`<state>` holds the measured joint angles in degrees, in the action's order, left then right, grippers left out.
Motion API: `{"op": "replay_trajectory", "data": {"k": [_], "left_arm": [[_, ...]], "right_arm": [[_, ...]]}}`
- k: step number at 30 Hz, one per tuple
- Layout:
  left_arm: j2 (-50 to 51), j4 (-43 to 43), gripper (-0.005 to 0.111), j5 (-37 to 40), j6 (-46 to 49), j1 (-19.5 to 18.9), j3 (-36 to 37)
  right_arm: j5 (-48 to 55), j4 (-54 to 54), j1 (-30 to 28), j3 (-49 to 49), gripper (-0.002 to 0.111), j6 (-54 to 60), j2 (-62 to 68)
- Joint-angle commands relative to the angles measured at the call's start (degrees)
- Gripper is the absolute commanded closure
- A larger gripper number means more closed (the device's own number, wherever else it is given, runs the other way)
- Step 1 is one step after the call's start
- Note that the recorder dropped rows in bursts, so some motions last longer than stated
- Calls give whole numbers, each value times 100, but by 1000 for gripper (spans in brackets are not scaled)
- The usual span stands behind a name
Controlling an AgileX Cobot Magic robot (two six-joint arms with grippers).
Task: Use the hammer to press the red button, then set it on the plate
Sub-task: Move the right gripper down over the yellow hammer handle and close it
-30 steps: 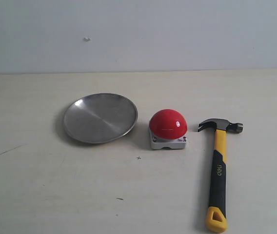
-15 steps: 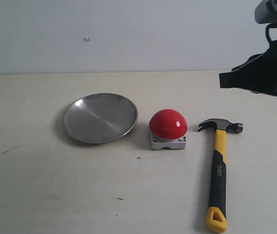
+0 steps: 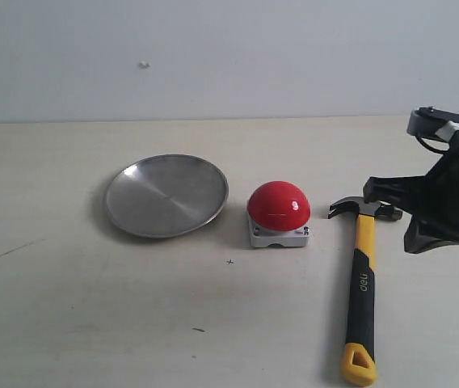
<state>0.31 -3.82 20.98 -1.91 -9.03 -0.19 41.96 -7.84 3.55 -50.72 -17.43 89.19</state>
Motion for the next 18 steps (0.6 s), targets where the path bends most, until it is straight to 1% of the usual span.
{"op": "replay_trajectory", "data": {"k": [1, 3, 7, 10, 11, 14, 16, 17, 18], "left_arm": [[-31, 13, 107, -29, -3, 31, 19], [-31, 13, 107, -29, -3, 31, 19], [-31, 13, 107, -29, -3, 31, 19], [-31, 13, 107, -29, -3, 31, 19], [-31, 13, 107, -29, -3, 31, 19], [-31, 13, 107, -29, -3, 31, 19], [-31, 13, 107, -29, -3, 31, 19], [-31, 13, 107, -29, -3, 31, 19], [-31, 13, 107, -29, -3, 31, 19]], "right_arm": [[-406, -31, -24, -97, 108, -18, 270], [-360, 102, -24, -355, 108, -28, 574], [109, 132, -24, -1118, 108, -28, 1178], [138, 131, -24, -1440, 107, -74, 1556], [125, 131, -24, -1513, 105, -74, 1667], [101, 305, -24, -1655, 95, -74, 1928], [113, 438, -24, -1720, 85, -74, 2058], [113, 480, -24, -1752, 77, -169, 2107], [113, 493, -24, -1777, 71, -265, 2144]]}}
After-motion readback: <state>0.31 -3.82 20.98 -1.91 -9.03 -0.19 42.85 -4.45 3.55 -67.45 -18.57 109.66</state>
